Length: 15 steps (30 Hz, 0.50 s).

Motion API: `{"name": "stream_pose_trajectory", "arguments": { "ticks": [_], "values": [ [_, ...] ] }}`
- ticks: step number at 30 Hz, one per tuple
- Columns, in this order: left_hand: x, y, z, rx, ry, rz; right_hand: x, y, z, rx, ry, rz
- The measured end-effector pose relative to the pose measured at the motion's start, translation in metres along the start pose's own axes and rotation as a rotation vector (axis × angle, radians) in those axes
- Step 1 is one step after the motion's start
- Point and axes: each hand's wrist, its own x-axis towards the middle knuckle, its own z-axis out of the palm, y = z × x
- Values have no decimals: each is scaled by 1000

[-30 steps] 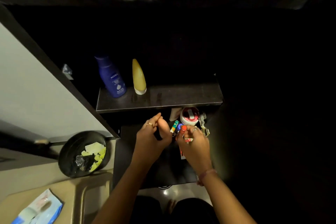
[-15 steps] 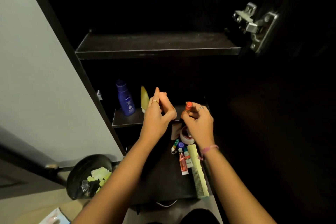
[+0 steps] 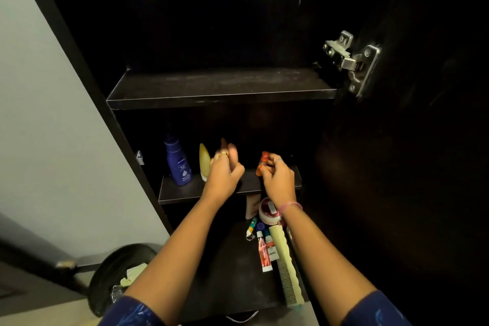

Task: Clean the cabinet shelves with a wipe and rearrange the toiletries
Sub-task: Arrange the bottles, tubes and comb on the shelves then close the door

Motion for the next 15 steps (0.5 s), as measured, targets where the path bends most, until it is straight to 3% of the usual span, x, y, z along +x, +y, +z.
{"name": "stream_pose_trajectory", "arguments": {
  "ticks": [15],
  "values": [
    [-10, -13, 16, -97, 115, -10, -1, 9, 16, -36, 6, -61]
  ]
}}
